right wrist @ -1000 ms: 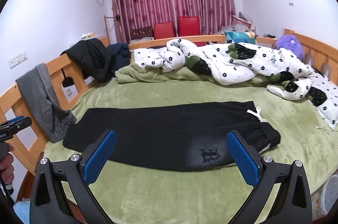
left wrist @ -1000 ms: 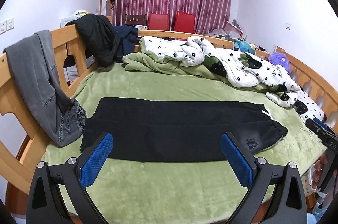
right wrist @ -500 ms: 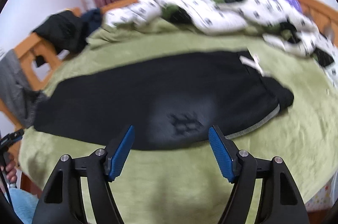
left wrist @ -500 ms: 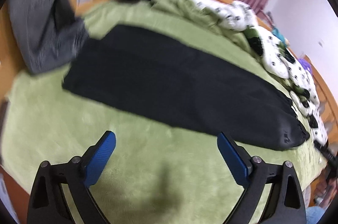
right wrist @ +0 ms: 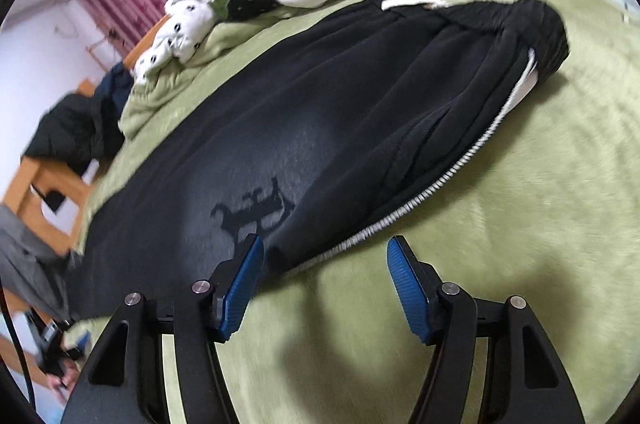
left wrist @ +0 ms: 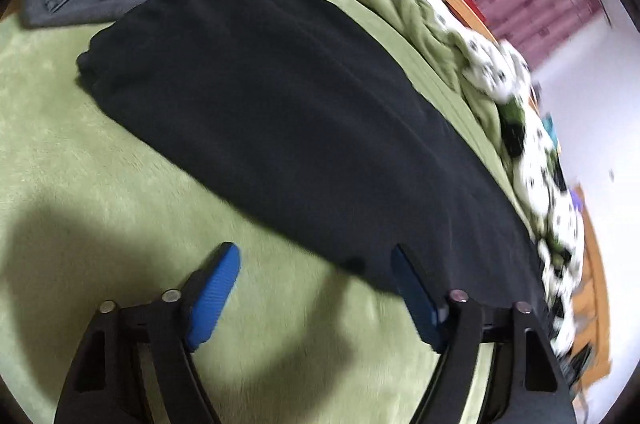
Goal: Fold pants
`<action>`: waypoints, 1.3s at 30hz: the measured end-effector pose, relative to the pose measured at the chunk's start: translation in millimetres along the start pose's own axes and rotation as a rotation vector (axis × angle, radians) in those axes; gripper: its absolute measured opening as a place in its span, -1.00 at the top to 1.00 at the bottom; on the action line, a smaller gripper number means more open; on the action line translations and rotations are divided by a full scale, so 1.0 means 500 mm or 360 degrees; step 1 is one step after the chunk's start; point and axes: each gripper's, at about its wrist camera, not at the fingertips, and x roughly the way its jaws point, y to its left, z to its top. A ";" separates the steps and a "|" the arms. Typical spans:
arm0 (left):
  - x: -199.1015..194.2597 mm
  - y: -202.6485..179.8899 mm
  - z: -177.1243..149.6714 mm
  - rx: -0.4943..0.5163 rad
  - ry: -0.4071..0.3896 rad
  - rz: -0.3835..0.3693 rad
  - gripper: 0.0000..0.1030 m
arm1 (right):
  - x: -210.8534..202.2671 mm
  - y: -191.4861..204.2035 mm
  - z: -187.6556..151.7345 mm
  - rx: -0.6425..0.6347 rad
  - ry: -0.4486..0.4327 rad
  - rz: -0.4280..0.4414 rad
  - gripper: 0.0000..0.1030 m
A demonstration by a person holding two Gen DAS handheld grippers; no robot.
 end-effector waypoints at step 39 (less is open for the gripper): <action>0.164 -0.262 0.288 0.0503 -0.0497 0.0325 -0.44 | 0.259 0.206 0.339 -0.0242 -0.0139 -0.0099 -0.02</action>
